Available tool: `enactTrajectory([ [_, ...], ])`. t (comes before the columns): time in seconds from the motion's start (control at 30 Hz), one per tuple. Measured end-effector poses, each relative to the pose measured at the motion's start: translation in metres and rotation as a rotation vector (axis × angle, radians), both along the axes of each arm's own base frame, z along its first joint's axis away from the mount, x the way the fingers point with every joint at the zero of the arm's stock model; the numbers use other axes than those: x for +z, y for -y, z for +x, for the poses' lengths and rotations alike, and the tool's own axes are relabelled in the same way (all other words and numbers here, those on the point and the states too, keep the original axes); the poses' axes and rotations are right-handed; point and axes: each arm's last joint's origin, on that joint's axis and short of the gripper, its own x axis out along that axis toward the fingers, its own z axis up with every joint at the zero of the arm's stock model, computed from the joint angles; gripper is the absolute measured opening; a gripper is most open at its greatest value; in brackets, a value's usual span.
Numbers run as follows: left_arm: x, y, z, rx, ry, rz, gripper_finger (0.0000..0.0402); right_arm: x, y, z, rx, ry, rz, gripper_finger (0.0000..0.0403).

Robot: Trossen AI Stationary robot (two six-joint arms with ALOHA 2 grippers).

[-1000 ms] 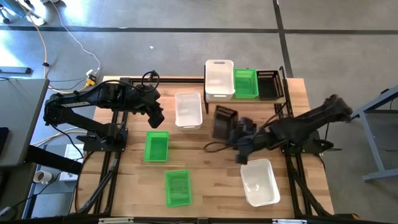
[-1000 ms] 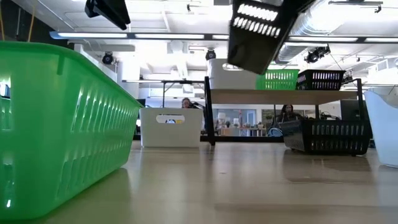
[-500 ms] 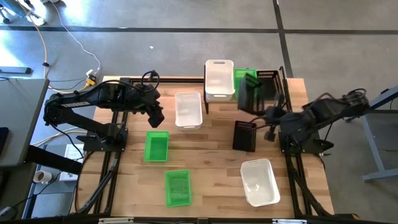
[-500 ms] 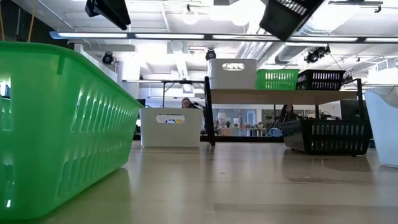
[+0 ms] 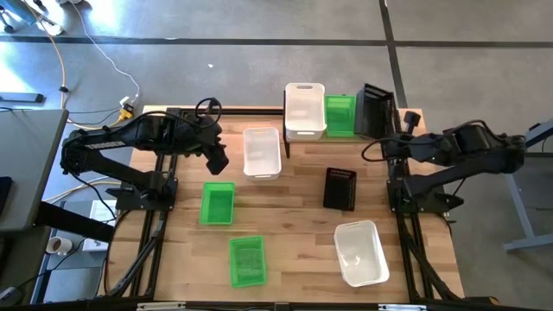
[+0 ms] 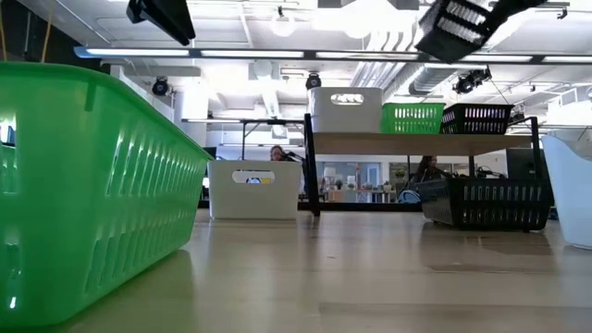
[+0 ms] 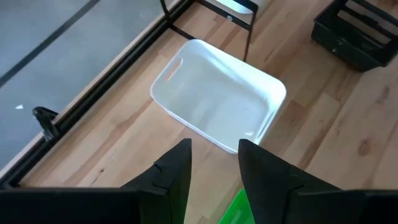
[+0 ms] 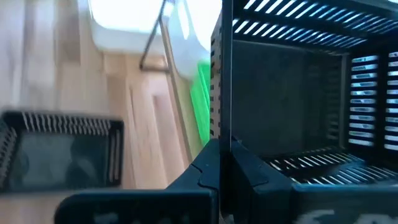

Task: Stack baskets on shelf by color
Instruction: Stack the left black bin on top of the black bin

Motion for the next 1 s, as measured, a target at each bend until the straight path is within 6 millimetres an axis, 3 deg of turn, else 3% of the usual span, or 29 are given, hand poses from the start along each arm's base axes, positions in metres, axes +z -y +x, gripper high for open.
enactTrajectory([
  [0.57, -0.005, -0.002, 0.008, 0.014, -0.032, 0.013, 0.0122, -0.008, 0.018, -0.013, 0.005, -0.33, -0.138, 0.0],
  [1.0, -0.011, -0.003, 0.017, -0.032, -0.079, 0.012, 0.0122, -0.009, 0.03, -0.013, 0.014, -0.398, -0.112, 0.0],
])
